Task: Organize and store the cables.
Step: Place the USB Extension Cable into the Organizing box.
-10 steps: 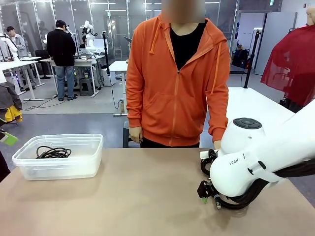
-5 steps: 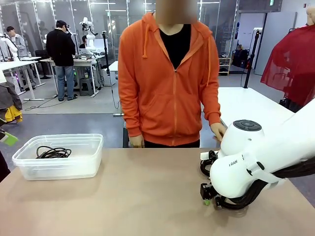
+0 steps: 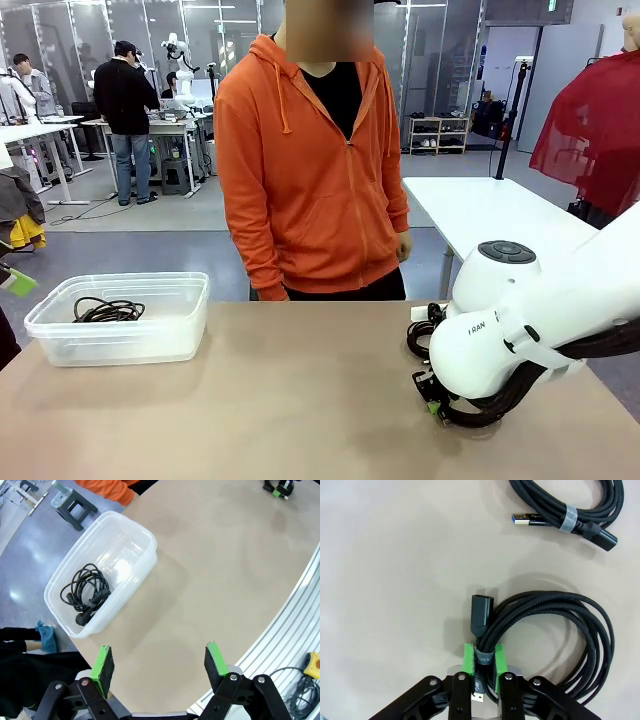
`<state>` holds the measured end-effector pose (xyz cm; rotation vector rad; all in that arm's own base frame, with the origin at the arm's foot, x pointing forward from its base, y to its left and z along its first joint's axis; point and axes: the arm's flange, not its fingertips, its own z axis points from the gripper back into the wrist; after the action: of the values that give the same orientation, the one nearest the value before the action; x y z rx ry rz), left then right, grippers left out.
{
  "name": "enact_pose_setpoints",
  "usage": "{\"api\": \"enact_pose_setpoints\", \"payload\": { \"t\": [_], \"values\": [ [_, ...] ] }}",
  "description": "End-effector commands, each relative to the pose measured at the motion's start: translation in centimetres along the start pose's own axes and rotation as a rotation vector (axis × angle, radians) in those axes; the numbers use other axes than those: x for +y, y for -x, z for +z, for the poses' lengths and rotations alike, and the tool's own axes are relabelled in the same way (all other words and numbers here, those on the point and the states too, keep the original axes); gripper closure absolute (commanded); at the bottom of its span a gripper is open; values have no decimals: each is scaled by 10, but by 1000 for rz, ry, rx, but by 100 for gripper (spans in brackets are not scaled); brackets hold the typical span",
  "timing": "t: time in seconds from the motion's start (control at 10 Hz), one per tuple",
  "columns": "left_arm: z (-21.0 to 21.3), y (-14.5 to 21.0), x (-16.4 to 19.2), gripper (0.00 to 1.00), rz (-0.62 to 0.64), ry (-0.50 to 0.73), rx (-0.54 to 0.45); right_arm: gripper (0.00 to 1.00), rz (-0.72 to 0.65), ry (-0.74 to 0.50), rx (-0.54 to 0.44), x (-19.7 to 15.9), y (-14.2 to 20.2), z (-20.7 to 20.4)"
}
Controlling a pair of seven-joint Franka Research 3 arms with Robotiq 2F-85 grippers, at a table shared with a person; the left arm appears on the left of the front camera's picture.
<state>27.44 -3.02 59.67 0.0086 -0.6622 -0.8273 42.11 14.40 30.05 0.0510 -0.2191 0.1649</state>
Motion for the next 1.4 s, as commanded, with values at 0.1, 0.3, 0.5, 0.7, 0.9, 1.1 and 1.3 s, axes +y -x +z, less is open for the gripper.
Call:
{"api": "enact_pose_setpoints", "payload": {
  "t": [0.1, 0.3, 0.5, 0.7, 0.9, 1.1, 1.3],
  "values": [
    [1, -3, 0, 8, 3, -16, 3, 100, -22, 9, -9, -1, 24, -2],
    [1, -3, 0, 8, 3, -16, 3, 100, -15, 0, -11, -6, 21, 10],
    [1, -3, 0, 8, 3, -16, 3, 95, 64, -33, -52, -11, 16, 66],
    [1, -3, 0, 8, 3, -16, 3, 95, 122, -39, -66, -9, 17, 126],
    [1, -3, 0, 8, 3, -16, 3, 95, 157, -42, -36, 0, 23, 163],
    [1, -3, 0, 8, 3, -16, 3, 95, 178, -46, -29, 11, 23, 170],
    [1, -3, 0, 8, 3, -16, 3, 95, 186, -51, -3, 40, 21, 177]
  ]
}}
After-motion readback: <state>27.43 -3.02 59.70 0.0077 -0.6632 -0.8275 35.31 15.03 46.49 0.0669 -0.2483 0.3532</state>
